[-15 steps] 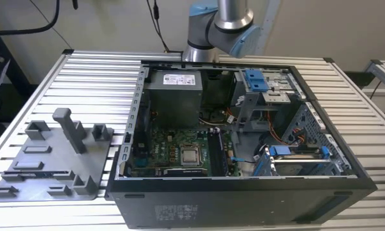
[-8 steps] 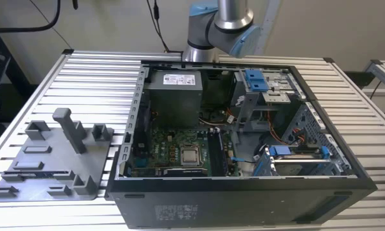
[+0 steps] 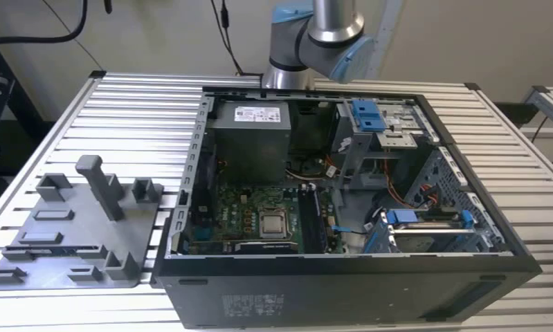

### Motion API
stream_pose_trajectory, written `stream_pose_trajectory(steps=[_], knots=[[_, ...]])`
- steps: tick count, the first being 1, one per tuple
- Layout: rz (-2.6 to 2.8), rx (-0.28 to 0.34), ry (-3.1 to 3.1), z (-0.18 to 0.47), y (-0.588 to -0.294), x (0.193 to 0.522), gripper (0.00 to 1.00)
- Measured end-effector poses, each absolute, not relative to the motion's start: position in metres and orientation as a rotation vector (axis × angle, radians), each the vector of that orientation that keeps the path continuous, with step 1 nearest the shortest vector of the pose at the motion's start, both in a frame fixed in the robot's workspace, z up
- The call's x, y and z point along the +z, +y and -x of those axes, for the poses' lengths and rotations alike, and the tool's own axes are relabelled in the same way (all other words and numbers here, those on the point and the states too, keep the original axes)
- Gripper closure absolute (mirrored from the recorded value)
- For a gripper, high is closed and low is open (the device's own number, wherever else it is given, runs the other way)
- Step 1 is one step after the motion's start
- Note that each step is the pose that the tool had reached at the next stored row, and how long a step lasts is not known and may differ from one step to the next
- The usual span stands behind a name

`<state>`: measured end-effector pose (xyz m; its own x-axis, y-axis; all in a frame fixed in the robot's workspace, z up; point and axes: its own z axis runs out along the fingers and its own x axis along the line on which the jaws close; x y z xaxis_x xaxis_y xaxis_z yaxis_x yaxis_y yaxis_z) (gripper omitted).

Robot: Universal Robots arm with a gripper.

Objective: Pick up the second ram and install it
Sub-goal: 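Pick up the second ram and move it above second insertion slot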

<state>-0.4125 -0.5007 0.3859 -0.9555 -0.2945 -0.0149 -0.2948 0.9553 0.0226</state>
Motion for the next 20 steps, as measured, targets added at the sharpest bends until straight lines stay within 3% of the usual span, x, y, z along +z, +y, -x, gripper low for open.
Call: stream_pose_trajectory(steps=[20], knots=[[0.682,0.01,3.062,0.4125,-0.5007,0.3859,0.89]])
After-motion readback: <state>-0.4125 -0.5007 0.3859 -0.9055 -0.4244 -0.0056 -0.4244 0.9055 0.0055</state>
